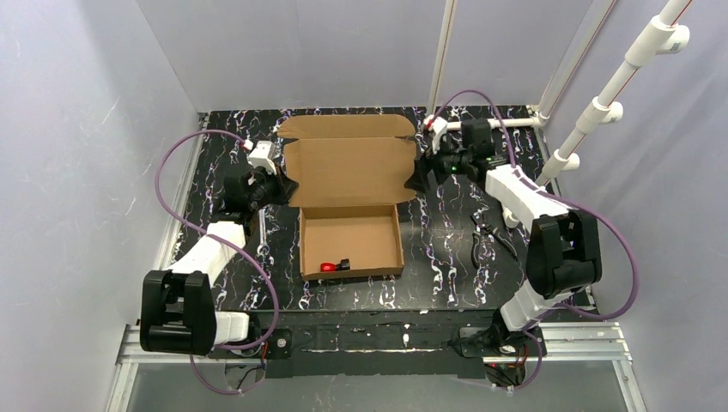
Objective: Fold the paper box
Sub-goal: Close the paper box at the center of the board.
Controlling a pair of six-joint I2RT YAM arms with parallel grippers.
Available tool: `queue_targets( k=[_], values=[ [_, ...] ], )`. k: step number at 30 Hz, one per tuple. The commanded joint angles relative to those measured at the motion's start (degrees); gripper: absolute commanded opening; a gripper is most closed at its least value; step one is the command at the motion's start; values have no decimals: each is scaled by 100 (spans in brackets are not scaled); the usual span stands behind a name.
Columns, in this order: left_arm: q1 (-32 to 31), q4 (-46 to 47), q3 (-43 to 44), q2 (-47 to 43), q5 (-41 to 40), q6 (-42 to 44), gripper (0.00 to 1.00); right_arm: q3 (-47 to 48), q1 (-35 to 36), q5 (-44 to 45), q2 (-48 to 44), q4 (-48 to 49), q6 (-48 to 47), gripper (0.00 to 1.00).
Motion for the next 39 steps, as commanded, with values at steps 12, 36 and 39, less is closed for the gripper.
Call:
queue_targets(
  k=[12, 36, 39],
  values=[
    [-47, 892, -553, -622, 259, 651, 0, 1022, -572, -1516, 858, 457, 981, 97],
    [-74, 1077, -697, -1052, 618, -495, 35, 1169, -409, -798, 311, 211, 359, 2],
    [-5, 1072, -779, -1257, 642, -796, 48, 1275, -410, -1013, 357, -64, -194, 1]
  ],
)
